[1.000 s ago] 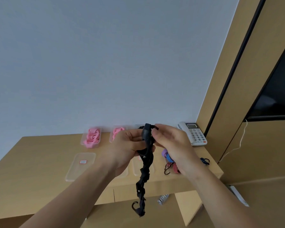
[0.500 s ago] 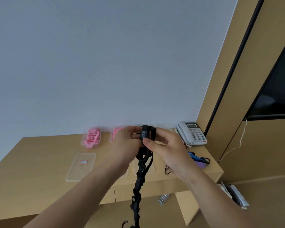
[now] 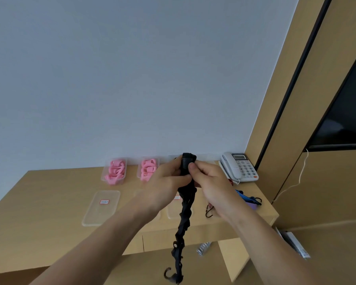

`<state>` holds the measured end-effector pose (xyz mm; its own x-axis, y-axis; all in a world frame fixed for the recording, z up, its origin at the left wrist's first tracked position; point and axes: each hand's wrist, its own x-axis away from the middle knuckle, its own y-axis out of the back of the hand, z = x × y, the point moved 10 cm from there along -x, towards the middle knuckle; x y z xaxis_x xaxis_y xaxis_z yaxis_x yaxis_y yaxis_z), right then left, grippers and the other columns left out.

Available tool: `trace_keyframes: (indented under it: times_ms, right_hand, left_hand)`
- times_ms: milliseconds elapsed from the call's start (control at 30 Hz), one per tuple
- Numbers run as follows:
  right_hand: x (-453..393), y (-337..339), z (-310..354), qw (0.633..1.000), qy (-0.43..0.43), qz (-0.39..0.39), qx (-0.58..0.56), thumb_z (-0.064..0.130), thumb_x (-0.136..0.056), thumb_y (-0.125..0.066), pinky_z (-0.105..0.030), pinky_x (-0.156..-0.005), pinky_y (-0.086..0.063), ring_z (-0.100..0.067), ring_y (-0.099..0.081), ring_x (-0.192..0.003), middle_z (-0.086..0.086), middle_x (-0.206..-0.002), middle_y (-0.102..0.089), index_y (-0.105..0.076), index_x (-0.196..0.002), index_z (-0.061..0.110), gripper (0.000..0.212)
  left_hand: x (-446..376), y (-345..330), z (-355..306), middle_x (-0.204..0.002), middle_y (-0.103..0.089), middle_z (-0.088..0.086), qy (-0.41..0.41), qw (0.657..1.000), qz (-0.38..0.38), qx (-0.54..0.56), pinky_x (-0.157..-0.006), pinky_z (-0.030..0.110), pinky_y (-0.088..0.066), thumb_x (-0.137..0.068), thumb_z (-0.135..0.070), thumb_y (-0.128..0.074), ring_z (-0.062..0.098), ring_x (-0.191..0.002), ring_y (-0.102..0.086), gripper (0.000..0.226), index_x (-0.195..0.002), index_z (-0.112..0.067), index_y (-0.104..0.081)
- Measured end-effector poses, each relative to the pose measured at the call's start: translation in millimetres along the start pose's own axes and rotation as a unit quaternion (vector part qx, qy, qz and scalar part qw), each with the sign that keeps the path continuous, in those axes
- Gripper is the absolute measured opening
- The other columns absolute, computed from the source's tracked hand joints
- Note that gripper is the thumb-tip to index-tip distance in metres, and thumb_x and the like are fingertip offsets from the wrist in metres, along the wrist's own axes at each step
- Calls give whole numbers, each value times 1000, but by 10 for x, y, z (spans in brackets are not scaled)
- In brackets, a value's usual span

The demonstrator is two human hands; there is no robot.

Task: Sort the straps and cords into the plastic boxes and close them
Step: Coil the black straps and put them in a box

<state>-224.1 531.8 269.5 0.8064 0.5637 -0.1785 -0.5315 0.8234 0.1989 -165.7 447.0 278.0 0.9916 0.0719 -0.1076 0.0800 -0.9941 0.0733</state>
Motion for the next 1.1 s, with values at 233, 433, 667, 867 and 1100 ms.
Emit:
trace_keyframes:
  times_ms: [233,433,667,867,1100]
  right_hand:
    - [-25,118,161,999,23,36,-13,19,-86,-76,-24,-81,-56,-16,-74,-97,-1,-99,-78,-78,-99,21,13]
    - [8,134,245,994,33,15,-105,17,-74,-83,-32,-53,-49,-25,-69,-75,-10,-93,-77,-78,-92,16,19]
    - [80,258,314,990,77,-48,-105,7,-72,-84,-41,-58,-55,-51,-64,-74,-10,-91,-78,-79,-91,22,24]
    - [167,379,429,983,143,-101,54,-3,-71,-85,-26,-70,-57,-10,-72,-81,9,-90,-77,-82,-91,26,35]
    - [363,167,552,892,319,-101,302,-25,-66,-69,-23,-87,-55,-21,-64,-106,5,-105,-76,-81,-101,11,51]
  left_hand:
    - [-36,46,-23,-98,-68,15,-3,999,10,-48,-92,37,-51,-100,7,-42,15,-87,-62,40,-134,-8,-57]
    - [-115,-76,102,-98,-66,29,44,988,34,141,-81,36,-60,-82,-21,-53,30,-78,-72,59,-136,1,-54]
    - [-51,-159,483,-100,-67,24,104,972,51,204,-90,54,-55,-92,-65,-49,40,-90,-65,66,-115,-6,-65]
    - [56,-273,660,-93,-67,26,208,940,62,262,-75,42,-58,-95,-63,-43,38,-83,-66,71,-115,3,-60]
    - [-26,-214,576,-104,-67,23,163,935,58,308,-86,46,-55,-103,-45,-45,37,-92,-65,53,-108,-1,-76]
